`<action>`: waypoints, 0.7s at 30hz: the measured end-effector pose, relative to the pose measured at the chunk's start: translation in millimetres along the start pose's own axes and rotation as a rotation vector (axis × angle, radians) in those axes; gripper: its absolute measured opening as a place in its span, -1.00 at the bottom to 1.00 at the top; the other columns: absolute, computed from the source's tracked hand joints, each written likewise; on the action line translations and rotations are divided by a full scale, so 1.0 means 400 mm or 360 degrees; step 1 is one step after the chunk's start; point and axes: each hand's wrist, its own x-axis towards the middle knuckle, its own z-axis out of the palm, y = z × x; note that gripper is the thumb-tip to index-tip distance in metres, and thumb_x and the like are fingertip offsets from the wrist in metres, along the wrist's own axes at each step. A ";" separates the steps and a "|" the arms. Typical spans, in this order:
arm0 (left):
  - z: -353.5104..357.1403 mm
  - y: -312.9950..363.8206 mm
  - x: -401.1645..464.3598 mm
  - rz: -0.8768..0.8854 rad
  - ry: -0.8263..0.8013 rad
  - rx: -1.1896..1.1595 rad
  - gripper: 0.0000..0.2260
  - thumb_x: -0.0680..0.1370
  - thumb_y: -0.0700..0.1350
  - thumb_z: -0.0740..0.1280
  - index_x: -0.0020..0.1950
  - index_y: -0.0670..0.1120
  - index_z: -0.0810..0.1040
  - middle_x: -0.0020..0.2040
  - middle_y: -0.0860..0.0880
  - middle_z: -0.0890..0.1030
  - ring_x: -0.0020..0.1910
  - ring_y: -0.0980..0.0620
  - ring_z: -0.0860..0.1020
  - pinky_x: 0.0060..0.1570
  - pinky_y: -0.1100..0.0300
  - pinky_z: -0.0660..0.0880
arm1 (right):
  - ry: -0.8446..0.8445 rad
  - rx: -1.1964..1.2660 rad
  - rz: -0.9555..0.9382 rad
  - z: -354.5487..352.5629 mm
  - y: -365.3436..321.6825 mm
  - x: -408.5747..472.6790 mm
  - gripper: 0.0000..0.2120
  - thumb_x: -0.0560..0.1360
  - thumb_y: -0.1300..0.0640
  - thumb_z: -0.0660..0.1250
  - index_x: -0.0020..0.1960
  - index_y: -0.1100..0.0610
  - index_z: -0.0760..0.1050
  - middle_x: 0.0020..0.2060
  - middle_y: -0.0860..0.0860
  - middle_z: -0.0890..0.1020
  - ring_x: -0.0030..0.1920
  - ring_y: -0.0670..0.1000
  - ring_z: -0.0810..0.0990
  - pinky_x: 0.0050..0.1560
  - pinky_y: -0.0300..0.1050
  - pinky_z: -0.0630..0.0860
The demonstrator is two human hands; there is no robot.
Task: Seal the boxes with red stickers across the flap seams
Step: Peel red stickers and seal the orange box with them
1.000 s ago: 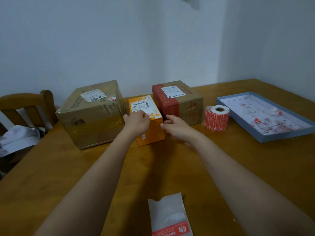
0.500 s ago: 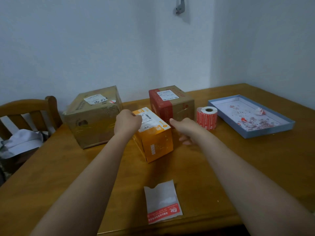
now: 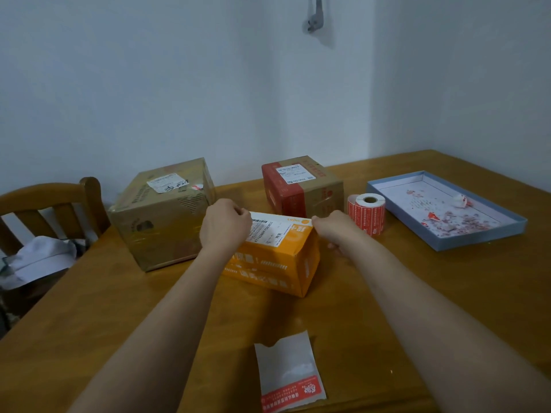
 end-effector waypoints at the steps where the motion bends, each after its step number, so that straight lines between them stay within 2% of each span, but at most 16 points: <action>1: 0.001 -0.003 0.001 -0.0006 0.0040 0.0046 -0.76 0.57 -0.05 0.24 -0.02 -0.17 0.62 -0.11 -0.13 0.65 -0.12 -0.12 0.62 -0.15 0.01 0.55 | 0.0024 -0.0015 -0.0009 -0.004 0.001 0.003 -0.48 0.64 -0.05 0.13 0.45 0.27 0.27 0.25 0.17 0.49 0.15 0.15 0.54 0.09 0.00 0.53; 3: 0.008 -0.015 0.009 -0.0158 -0.0014 0.0181 -0.63 0.59 0.06 0.21 0.26 -0.15 0.52 0.21 -0.17 0.55 0.20 -0.20 0.50 0.15 -0.09 0.47 | 0.0000 0.0005 0.0014 -0.008 0.003 0.005 -0.45 0.63 -0.09 0.13 0.47 0.26 0.24 0.28 0.16 0.49 0.15 0.15 0.55 0.08 0.00 0.53; 5: 0.023 -0.039 0.033 -0.0377 -0.0172 0.0208 -0.50 0.59 0.16 0.18 0.39 -0.16 0.39 0.36 -0.21 0.41 0.33 -0.27 0.37 0.29 -0.15 0.36 | -0.0070 0.0083 0.0049 -0.006 0.008 0.006 -0.42 0.62 -0.12 0.14 0.49 0.23 0.21 0.30 0.16 0.47 0.17 0.15 0.55 0.13 0.05 0.54; 10: 0.035 -0.066 0.056 -0.0513 -0.0313 -0.0022 -0.41 0.58 0.22 0.16 0.44 -0.18 0.32 0.36 -0.19 0.44 0.32 -0.24 0.40 0.26 -0.17 0.41 | -0.0241 0.0265 0.0113 0.005 0.018 0.010 -0.38 0.60 -0.18 0.13 0.53 0.16 0.16 0.36 0.16 0.45 0.22 0.19 0.53 0.15 0.13 0.51; 15: 0.009 -0.061 0.053 -0.0563 -0.0392 -0.0078 -0.37 0.58 0.21 0.17 0.49 -0.19 0.26 0.41 -0.21 0.38 0.34 -0.25 0.38 0.27 -0.17 0.42 | -0.0184 0.0250 0.0082 0.001 0.013 0.005 -0.38 0.60 -0.18 0.14 0.52 0.18 0.18 0.36 0.18 0.42 0.24 0.20 0.49 0.12 0.08 0.50; 19: -0.014 -0.057 0.043 -0.0653 -0.0440 -0.0213 -0.38 0.58 0.21 0.19 0.48 -0.17 0.28 0.30 -0.19 0.46 0.14 -0.19 0.54 0.10 -0.08 0.54 | -0.0090 0.0212 -0.0013 -0.017 0.007 -0.006 -0.40 0.60 -0.18 0.12 0.48 0.20 0.25 0.33 0.16 0.44 0.04 0.11 0.44 -0.04 -0.01 0.47; 21: -0.018 -0.057 0.038 -0.0696 -0.0452 -0.0300 -0.37 0.57 0.24 0.18 0.49 -0.16 0.27 0.28 -0.19 0.47 0.07 -0.18 0.57 0.06 -0.08 0.57 | -0.0039 0.0215 -0.0081 -0.028 0.007 -0.013 -0.45 0.61 -0.16 0.11 0.43 0.21 0.32 0.19 0.11 0.52 -0.08 0.04 0.47 -0.16 -0.11 0.45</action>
